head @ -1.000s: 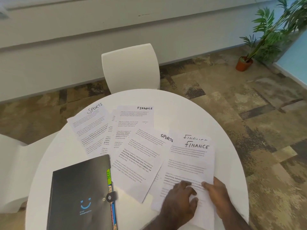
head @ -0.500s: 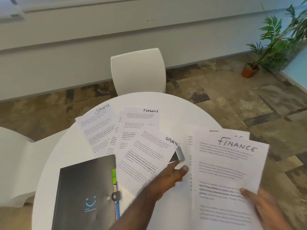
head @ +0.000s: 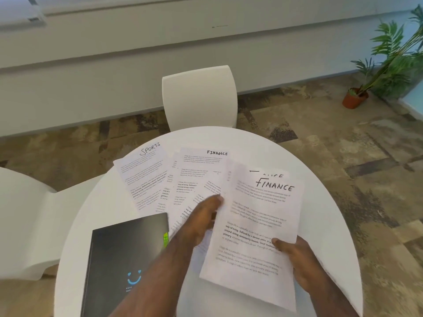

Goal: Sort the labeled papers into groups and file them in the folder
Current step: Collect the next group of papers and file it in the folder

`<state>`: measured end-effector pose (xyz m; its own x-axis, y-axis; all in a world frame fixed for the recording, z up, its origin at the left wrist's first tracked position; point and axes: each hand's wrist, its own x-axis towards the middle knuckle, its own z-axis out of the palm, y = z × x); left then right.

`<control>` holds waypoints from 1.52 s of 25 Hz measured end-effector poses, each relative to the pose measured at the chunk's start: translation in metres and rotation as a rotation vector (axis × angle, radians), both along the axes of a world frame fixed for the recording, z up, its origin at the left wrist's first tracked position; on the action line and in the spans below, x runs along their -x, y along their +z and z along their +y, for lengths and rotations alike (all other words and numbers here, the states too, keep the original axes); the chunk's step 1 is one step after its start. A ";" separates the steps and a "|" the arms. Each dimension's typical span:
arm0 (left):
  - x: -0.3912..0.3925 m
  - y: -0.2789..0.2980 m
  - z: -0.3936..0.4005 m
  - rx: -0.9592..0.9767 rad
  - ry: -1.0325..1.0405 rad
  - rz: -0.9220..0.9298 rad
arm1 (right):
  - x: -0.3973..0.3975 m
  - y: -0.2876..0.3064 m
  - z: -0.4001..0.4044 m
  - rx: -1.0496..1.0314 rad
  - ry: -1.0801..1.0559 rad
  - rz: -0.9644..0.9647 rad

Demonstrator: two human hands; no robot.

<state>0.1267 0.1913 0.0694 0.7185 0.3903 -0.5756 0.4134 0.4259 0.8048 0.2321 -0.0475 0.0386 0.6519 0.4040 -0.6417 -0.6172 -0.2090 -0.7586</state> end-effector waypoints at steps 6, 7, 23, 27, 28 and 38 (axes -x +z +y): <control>0.012 -0.065 0.122 -0.751 -0.031 0.743 | 0.004 -0.003 -0.013 0.007 -0.120 -0.100; 0.012 -0.071 0.128 -0.756 -0.101 0.805 | 0.005 -0.005 -0.015 0.002 -0.127 -0.113; -0.017 -0.105 0.099 -0.846 -0.042 0.830 | 0.015 -0.032 -0.023 0.149 -0.174 -0.113; -0.018 -0.107 0.102 -0.891 0.007 0.840 | 0.013 -0.037 -0.025 0.186 -0.178 -0.119; -0.018 -0.105 0.101 -0.913 -0.037 0.895 | 0.013 -0.036 -0.026 0.193 -0.176 -0.120; -0.021 -0.102 0.095 -0.994 -0.208 0.968 | 0.013 -0.042 -0.030 0.227 -0.132 -0.174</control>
<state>0.1473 0.2864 -0.0329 0.2956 0.8585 -0.4191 0.9545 -0.2831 0.0932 0.2189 -0.0779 -0.0034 0.7971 0.1676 -0.5801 -0.5154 -0.3117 -0.7983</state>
